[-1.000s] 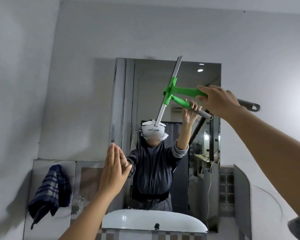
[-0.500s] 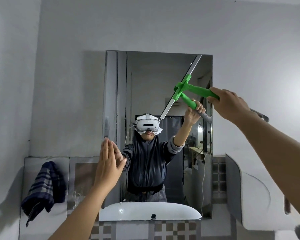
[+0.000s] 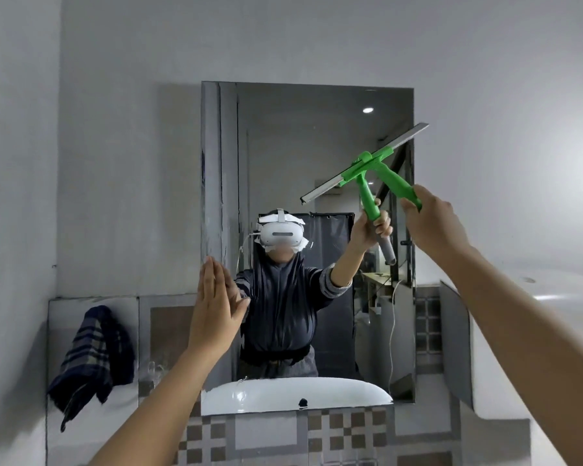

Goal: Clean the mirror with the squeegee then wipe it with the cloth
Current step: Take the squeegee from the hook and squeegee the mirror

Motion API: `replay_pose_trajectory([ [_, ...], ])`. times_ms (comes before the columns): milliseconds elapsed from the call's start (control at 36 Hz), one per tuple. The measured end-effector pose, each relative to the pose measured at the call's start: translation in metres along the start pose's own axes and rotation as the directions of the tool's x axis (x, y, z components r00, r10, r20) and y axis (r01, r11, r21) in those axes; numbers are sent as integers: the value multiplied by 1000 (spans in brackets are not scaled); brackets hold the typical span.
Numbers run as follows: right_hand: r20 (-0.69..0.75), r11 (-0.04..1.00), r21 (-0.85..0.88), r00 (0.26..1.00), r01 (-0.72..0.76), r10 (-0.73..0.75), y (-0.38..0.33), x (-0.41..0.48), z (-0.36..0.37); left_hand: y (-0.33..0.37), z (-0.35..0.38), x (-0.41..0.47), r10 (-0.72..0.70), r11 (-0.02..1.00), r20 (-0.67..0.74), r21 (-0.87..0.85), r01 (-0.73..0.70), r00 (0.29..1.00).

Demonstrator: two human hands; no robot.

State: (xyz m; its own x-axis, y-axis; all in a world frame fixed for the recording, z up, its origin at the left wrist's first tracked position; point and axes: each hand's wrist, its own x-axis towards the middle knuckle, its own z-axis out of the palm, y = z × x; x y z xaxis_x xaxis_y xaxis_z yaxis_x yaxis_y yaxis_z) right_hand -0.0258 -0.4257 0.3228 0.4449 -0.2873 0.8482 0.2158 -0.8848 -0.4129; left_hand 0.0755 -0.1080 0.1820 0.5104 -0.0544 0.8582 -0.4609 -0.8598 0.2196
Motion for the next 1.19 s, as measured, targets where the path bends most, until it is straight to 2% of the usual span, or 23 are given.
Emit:
replay_pose_trajectory([
  [167,-32,985,132,993,-108,114,-15,-27,26,-1,1,-1,-2,999,5,-43,2,1000],
  [417,-99,929,275,954,-247,283,-53,-69,66,-11,-3,-4,76,996,46,-55,-74,996],
  [694,-75,769,543,893,-337,444,-116,-82,99,-22,-8,-7,138,989,47,-67,-134,989],
  [861,-62,735,597,895,-321,441,-148,-83,111,-30,-10,-6,168,986,66,-25,-167,983],
  [1000,-41,774,550,916,-313,400,-169,-88,119,-32,-12,-6,200,980,72,-27,-199,977],
  [1194,-34,885,424,973,-194,229,-187,-95,131,-35,-13,-7,225,974,55,23,-227,973],
])
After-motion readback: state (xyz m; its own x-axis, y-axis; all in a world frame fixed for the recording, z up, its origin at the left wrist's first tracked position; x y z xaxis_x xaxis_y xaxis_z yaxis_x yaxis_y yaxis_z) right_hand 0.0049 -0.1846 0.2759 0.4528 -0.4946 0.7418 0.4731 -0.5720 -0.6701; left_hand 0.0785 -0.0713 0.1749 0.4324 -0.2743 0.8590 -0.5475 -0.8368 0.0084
